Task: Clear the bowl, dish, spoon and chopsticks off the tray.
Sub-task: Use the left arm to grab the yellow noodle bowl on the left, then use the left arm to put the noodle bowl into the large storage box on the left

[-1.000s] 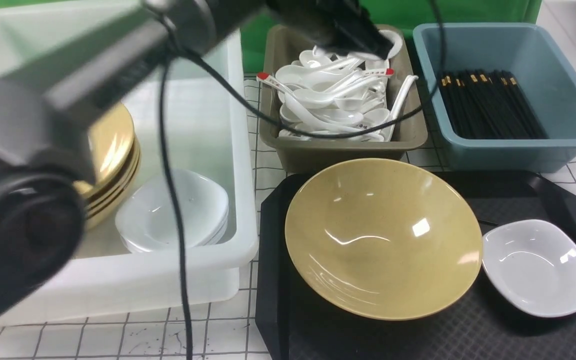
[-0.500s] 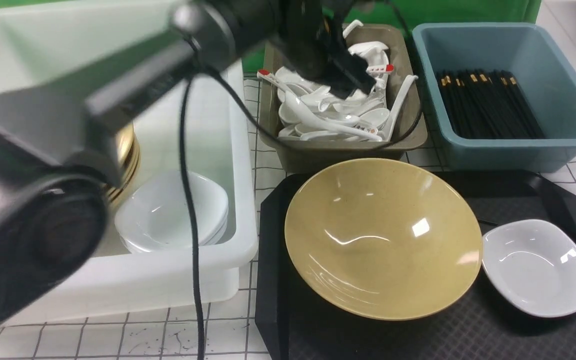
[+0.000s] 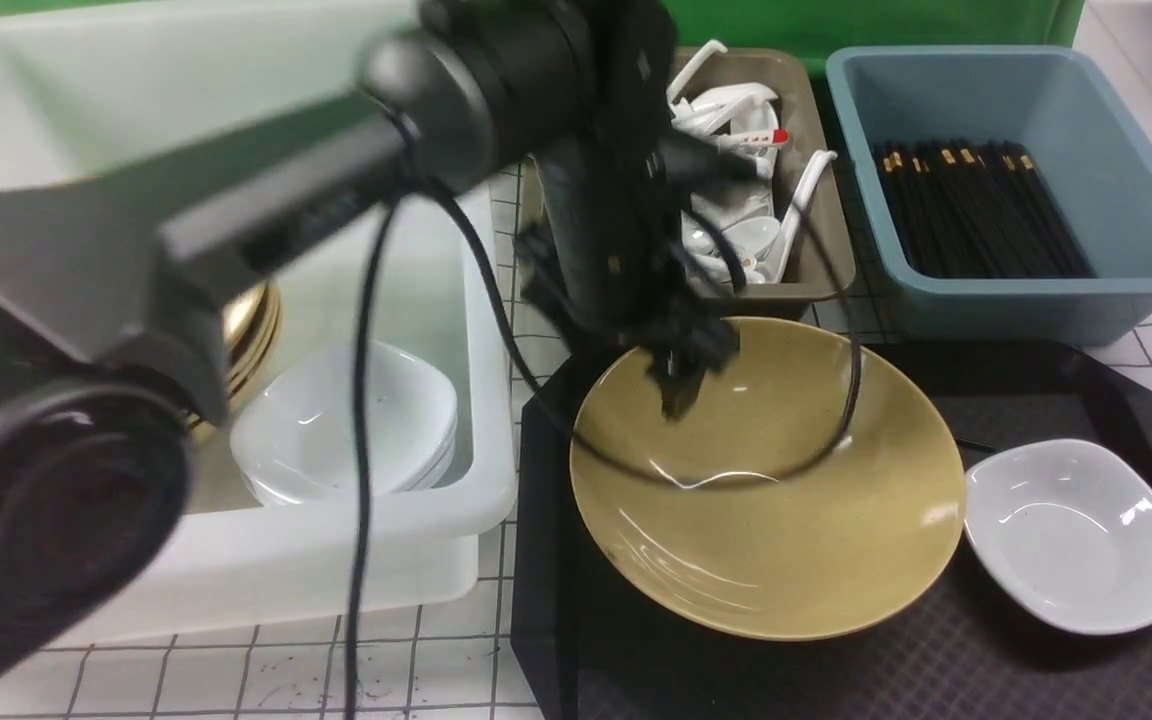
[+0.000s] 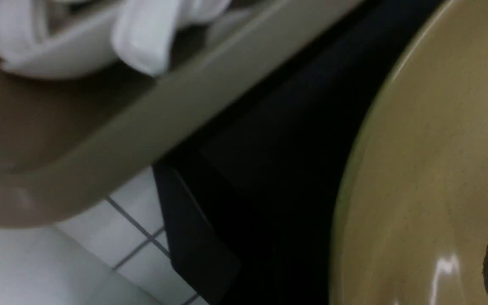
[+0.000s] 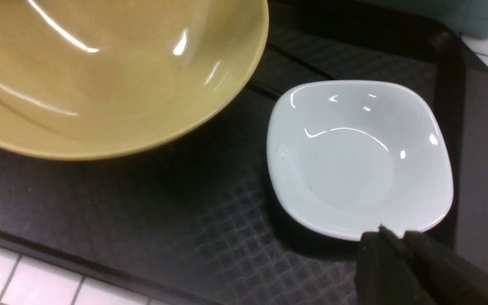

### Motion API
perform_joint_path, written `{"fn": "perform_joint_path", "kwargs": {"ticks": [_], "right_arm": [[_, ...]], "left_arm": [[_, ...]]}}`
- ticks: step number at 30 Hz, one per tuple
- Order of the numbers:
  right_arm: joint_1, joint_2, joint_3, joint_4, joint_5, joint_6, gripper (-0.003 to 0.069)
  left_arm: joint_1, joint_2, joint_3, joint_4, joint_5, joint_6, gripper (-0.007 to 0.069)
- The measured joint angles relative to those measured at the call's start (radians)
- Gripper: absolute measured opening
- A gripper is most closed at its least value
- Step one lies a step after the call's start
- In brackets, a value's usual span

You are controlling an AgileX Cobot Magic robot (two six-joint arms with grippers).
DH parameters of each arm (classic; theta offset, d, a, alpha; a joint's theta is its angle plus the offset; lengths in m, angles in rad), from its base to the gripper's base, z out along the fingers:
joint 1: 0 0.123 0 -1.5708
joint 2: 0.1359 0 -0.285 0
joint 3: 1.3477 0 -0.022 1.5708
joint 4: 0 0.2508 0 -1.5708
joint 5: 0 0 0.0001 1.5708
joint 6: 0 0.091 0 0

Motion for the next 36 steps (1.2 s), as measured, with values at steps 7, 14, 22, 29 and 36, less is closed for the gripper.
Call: {"fn": "perform_joint_path", "kwargs": {"ticks": [7, 14, 22, 29, 36], "right_arm": [[0.0, 0.0, 0.0, 0.006, 0.0, 0.0, 0.0099], [0.0, 0.0, 0.0, 0.01, 0.0, 0.0, 0.0099], [0.0, -0.001, 0.0, 0.011, 0.0, 0.0, 0.0099], [0.0, -0.001, 0.0, 0.014, 0.0, 0.0, 0.0099], [0.0, -0.001, 0.023, 0.039, -0.035, 0.0, 0.0099]], "left_arm": [[-0.001, 0.064, 0.016, -0.039, -0.018, 0.018, 0.0269], [-0.008, -0.044, 0.017, -0.093, -0.008, 0.034, 0.0029], [0.059, -0.332, 0.026, -0.174, -0.025, 0.133, 0.0005], [0.488, -0.617, 0.057, -0.216, 0.029, 0.137, 0.0004], [0.907, -0.742, 0.313, -0.231, -0.12, 0.106, 0.0004]]}}
